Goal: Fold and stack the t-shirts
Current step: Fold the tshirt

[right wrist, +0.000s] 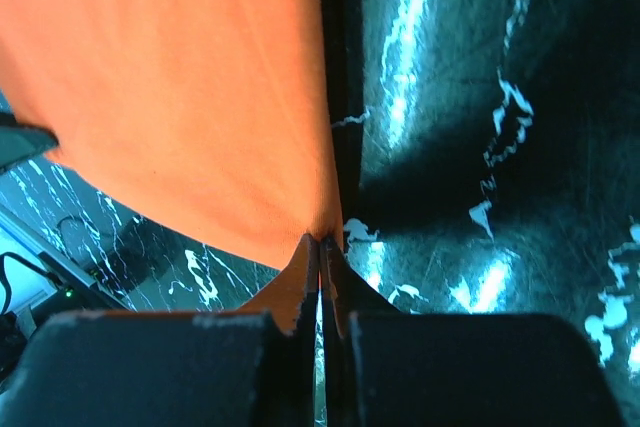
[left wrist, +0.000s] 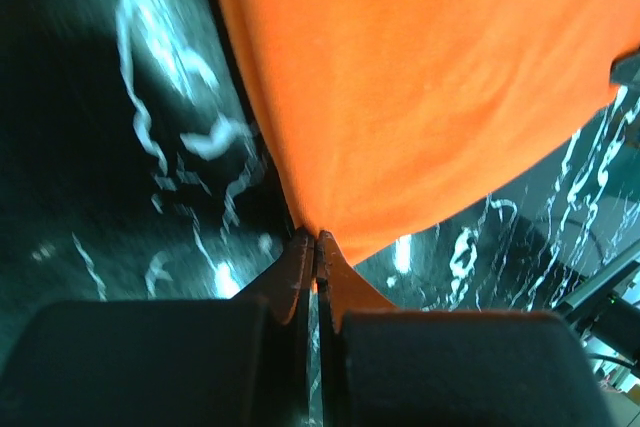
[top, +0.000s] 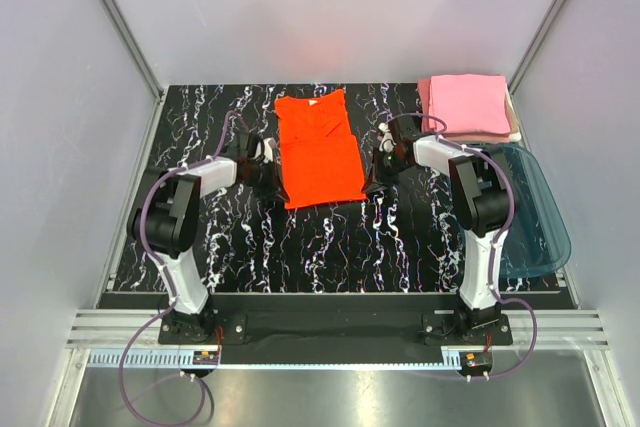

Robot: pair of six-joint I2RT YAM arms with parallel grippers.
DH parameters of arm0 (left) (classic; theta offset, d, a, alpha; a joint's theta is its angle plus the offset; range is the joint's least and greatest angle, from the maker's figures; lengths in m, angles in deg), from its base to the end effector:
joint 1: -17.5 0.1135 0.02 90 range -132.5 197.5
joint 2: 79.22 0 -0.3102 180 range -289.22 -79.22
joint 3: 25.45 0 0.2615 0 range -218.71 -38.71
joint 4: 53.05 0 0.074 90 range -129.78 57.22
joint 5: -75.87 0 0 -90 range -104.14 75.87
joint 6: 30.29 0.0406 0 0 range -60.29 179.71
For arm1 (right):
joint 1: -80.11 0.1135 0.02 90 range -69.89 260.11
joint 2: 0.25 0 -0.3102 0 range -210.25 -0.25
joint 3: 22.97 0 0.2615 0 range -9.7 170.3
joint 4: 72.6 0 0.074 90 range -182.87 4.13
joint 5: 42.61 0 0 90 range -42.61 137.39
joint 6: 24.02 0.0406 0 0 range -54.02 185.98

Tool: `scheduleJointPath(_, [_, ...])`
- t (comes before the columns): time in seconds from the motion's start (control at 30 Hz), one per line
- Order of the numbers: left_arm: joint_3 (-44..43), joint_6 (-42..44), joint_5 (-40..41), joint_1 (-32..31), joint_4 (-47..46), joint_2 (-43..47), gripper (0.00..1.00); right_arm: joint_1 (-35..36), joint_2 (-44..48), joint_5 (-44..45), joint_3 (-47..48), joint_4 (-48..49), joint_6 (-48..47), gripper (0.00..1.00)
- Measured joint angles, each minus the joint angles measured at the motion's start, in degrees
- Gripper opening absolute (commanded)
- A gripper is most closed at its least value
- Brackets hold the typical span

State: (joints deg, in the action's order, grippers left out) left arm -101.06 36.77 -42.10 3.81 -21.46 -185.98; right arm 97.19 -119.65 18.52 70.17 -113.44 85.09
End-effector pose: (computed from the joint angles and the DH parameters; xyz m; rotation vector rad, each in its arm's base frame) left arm 0.3682 -0.1093 0.1776 -0.0556 2.7239 -0.8502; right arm 0.4238 0.1507 0.1671 -0.0962 2.7968 0.8596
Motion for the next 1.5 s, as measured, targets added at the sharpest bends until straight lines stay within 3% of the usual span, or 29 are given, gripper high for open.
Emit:
scheduleJointPath(0.37, [5.7,-2.5,2.8,-2.0,-2.5,10.4,0.00,0.0,6.6,0.8,-10.1,4.5,2.6,0.00])
scheduleJointPath(0.63, [14.6,-3.7,3.4,-3.4,-4.9,11.7,0.00,0.3,8.6,0.8,-13.5,5.5,3.9,0.00])
scheduleJointPath(0.7, [15.9,-4.2,3.0,-3.8,-5.2,12.0,0.11,0.5,9.6,1.0,-14.4,5.6,4.3,0.06])
scheduleJointPath(0.73, [16.3,-4.1,3.2,-4.0,-5.4,12.5,0.16,0.6,10.3,1.3,-14.9,5.6,4.7,0.15])
scheduleJointPath(0.8, [17.1,-4.0,4.0,-4.3,-5.1,13.6,0.25,0.7,11.7,1.9,-15.9,5.7,5.5,0.24])
scheduleJointPath(0.87, [17.4,-4.0,4.6,-4.3,-4.3,14.5,0.27,0.8,13.2,2.5,-16.7,5.6,6.2,0.33])
scheduleJointPath(0.97, [18.3,-4.3,5.2,-4.3,-4.2,16.5,0.31,0.8,15.9,4.0,-18.3,5.7,8.5,0.39])
scheduleJointPath(1.27, [28.7,-12.0,2.7,-4.2,-13.1,22.4,0.35,0.8,19.2,5.2,-24.1,7.9,15.6,0.43])
scheduleJointPath(1.5, [30.9,-15.7,2.5,-5.0,-17.6,22.8,0.34,0.9,19.1,4.7,-27.2,12.3,18.6,0.42])
